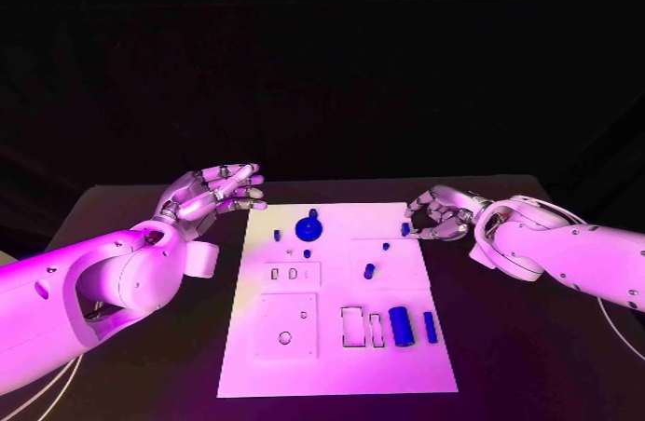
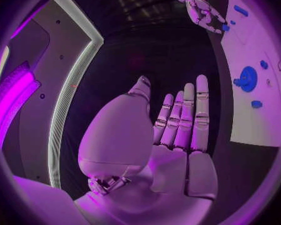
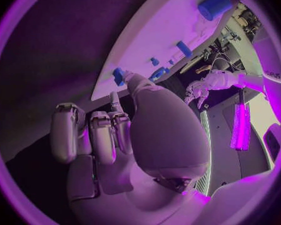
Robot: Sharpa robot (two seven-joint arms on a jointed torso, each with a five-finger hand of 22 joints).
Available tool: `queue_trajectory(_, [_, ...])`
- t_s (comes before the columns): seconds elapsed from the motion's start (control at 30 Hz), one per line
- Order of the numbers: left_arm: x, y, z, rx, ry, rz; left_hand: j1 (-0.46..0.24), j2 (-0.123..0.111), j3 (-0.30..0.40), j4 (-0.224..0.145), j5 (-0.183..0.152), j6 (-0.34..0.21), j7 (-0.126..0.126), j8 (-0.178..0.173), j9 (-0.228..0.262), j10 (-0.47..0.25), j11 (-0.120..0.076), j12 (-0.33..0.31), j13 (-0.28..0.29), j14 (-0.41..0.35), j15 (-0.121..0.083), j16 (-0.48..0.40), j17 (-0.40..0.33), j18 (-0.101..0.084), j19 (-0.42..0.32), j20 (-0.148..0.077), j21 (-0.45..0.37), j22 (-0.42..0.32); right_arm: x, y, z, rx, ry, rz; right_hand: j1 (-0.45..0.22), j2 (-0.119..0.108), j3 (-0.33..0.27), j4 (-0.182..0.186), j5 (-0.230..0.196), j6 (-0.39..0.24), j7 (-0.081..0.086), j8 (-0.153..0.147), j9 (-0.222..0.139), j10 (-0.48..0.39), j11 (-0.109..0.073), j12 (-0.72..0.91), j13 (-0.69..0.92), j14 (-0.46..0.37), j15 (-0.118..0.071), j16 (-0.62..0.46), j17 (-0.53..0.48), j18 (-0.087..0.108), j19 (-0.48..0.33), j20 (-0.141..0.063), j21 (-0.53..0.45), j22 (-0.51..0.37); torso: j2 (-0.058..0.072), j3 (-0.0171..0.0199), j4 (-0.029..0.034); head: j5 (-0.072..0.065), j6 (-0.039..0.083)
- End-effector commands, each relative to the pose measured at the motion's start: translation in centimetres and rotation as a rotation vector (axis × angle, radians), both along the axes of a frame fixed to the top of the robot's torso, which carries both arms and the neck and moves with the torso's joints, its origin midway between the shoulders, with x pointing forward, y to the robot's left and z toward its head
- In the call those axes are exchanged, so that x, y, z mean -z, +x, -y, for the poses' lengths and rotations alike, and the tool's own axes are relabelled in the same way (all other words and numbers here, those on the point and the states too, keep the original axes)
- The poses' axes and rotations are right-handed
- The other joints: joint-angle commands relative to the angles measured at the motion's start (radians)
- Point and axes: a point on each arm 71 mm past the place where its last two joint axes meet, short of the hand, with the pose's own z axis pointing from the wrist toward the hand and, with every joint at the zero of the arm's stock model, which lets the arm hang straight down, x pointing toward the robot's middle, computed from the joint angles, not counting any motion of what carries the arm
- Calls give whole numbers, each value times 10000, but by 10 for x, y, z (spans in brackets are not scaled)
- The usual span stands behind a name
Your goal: Assemble the parts on the task board
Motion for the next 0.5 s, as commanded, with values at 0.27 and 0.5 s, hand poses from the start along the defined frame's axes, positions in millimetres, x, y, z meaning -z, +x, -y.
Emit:
queue_trajectory(0.27, [-1,-1,1,158,-88,102,27,43,-58,25,-4,-89,488,-31,-13,-50,28,-39,-12,-62,14,35,9,-7,-67,7,56,10,7,0,-7,-234,-111,-157,74,107,142,-45,58,236,-34,82,38,946,-66,90,2506,1017,-96,-8,2464,-5,59,-49,59,923,2,15,-21,37,-43])
queue_trajectory(0.5, [-1,0,1,150,-82,96,27,43,-58,25,-4,-89,488,-31,-13,-50,28,-39,-12,-62,14,35,9,-7,-67,7,56,10,9,2,-9,-228,-145,-186,46,364,667,-104,-371,663,-125,250,63,982,-158,122,2545,1023,-200,-1,2493,-15,88,-146,84,975,-1,15,-10,19,-46])
